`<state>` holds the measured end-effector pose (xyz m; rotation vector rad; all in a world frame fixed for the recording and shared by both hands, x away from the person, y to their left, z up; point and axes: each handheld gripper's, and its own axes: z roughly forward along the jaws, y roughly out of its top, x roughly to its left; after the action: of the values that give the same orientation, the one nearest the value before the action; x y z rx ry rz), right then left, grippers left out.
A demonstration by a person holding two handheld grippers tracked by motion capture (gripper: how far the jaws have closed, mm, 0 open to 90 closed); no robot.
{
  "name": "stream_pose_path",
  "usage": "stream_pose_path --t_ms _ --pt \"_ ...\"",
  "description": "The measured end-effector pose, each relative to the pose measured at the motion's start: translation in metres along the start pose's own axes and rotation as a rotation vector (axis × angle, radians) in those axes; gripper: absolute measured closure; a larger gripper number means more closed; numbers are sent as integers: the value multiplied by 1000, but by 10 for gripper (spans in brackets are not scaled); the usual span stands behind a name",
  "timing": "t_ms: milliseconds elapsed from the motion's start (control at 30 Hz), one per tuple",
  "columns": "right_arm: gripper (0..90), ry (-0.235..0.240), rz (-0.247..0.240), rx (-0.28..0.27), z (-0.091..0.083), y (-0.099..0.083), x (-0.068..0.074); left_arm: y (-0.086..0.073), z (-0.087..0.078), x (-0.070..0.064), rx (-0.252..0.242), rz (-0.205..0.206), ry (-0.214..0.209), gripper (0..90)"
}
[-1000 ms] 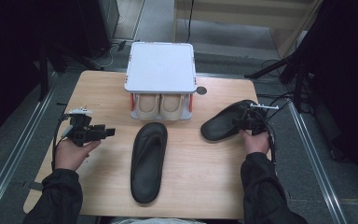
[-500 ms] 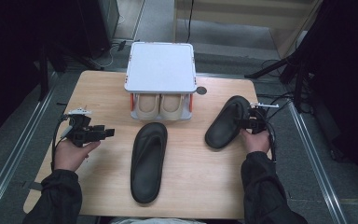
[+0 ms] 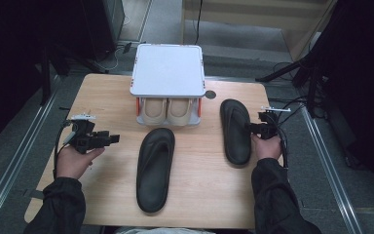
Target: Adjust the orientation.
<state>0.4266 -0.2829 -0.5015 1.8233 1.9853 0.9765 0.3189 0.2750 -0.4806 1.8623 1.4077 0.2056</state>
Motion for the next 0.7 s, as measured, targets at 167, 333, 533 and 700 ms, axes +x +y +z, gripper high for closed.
stream_pose_path --t_ms 167,333,533,700 --pt "748 10 4 1 -2 2 1 0 1 0 -3 -2 1 444" --pt "748 24 0 6 -5 3 1 0 1 0 -1 0 0 441" --pt "749 45 -4 2 -11 5 5 0 1 0 2 1 -1 440" --pt "749 59 -17 7 -17 4 10 0 0 0 -1 0 0 440"
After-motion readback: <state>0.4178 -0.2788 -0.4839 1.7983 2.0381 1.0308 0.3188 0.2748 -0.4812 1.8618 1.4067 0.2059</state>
